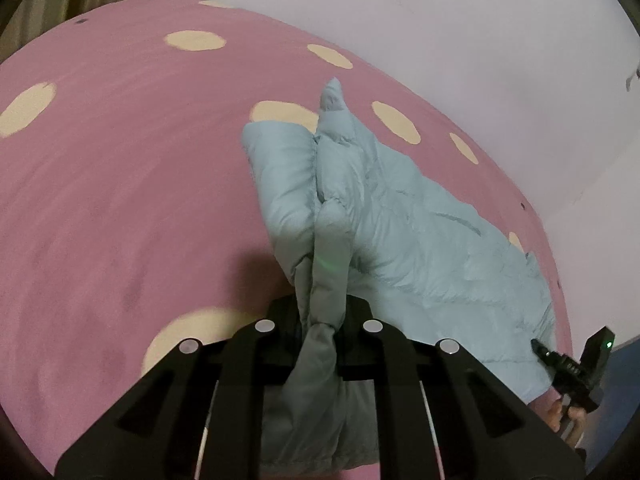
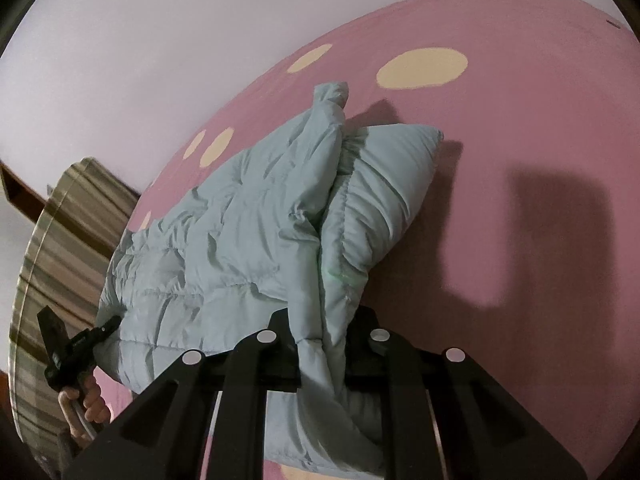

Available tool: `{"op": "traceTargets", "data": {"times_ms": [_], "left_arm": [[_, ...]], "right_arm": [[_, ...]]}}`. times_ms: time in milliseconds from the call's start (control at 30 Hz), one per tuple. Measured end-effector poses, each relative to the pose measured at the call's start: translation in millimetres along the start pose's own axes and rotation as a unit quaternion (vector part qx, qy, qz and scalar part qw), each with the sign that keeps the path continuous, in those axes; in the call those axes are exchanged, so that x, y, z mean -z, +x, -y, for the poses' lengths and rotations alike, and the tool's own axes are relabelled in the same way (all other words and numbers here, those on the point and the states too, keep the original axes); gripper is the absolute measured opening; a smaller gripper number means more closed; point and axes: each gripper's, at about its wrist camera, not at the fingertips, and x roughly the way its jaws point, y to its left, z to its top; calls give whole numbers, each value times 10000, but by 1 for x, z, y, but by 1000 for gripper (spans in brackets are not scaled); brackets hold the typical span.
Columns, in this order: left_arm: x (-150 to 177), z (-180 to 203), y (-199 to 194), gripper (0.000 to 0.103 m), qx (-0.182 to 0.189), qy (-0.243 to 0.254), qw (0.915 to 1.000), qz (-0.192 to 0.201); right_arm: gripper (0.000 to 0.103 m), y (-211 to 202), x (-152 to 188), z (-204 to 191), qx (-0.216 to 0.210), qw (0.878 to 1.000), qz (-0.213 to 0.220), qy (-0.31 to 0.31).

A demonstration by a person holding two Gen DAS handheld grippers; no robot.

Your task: Fold large clothes

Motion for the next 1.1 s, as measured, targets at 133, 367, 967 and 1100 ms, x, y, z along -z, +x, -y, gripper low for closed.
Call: {"op": "traceTargets", "data": {"times_ms": [133,367,967,1100], "left_arm": [[22,-18,-24,11,-25,-142,9999,-37],[51,-42,-50,11,-79,-287,9996,-6],[63,-60,-70,11,-192,-407,9990,66],[66,-67,-76,11,-196,-443,9988,71]], "right_arm": [[13,-9,28,-4,-112,9999,-73,-4],[13,-10,46,-14,-200,9995,-193,-126],[13,0,48,-22,-249,9987,-301,-337],[13,2,48,-22,-300,9981,-352,-401]]}}
